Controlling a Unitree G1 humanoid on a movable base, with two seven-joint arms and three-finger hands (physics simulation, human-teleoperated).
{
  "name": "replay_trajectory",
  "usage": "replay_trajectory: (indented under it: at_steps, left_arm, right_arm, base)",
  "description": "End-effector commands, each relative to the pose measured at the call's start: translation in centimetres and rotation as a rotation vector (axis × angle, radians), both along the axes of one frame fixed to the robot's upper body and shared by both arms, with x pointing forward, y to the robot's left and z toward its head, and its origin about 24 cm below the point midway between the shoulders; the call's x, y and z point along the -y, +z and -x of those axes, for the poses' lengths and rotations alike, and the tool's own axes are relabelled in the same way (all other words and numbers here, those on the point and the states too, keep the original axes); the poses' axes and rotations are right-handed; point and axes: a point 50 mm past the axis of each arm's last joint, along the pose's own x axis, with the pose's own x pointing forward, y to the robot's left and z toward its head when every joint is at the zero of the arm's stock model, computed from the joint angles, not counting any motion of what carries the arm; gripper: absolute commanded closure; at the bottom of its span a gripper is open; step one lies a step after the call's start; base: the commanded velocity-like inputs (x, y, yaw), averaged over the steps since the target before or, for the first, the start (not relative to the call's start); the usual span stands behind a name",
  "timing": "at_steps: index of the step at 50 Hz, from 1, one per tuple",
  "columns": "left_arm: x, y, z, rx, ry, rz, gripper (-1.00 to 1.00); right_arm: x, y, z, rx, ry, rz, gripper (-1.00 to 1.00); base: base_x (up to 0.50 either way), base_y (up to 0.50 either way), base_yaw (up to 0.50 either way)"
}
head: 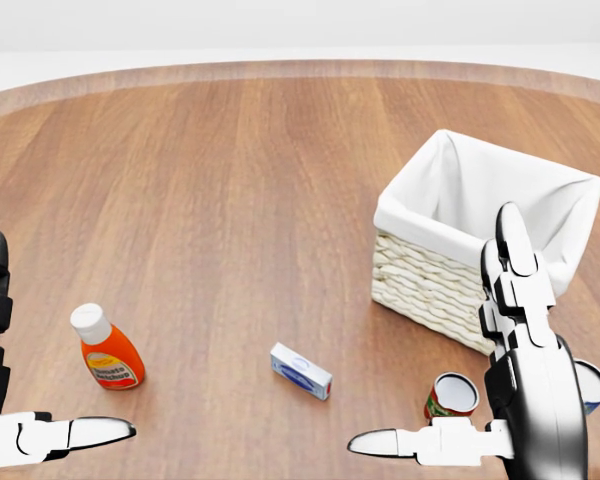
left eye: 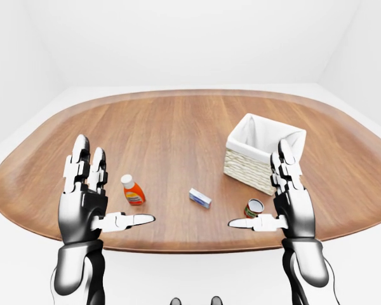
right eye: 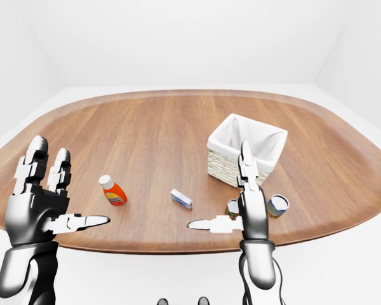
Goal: Pick up the ketchup, and put it in the basket.
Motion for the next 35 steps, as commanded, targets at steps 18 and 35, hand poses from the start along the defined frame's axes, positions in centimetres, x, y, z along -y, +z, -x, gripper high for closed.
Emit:
replay_trajectory:
  at_steps: [18, 35]
  left_arm:
    - [0.04, -0.09, -0.02, -0.006, -0.001, -0.008, -1.00]
    - [0.28, -0.32, 0.09, -0.021, -0.010, -0.027, -1.00]
  right_arm:
    - [0.07, 0.09, 0.03, 0.005, -0.009, 0.000, -1.00]
    - [0.24, -0.29, -0.09, -0.011, -0.023, -0.005, -1.00]
  base:
    - [0.50, 0.00, 0.00]
    - [0.15, 0.00, 0.00]
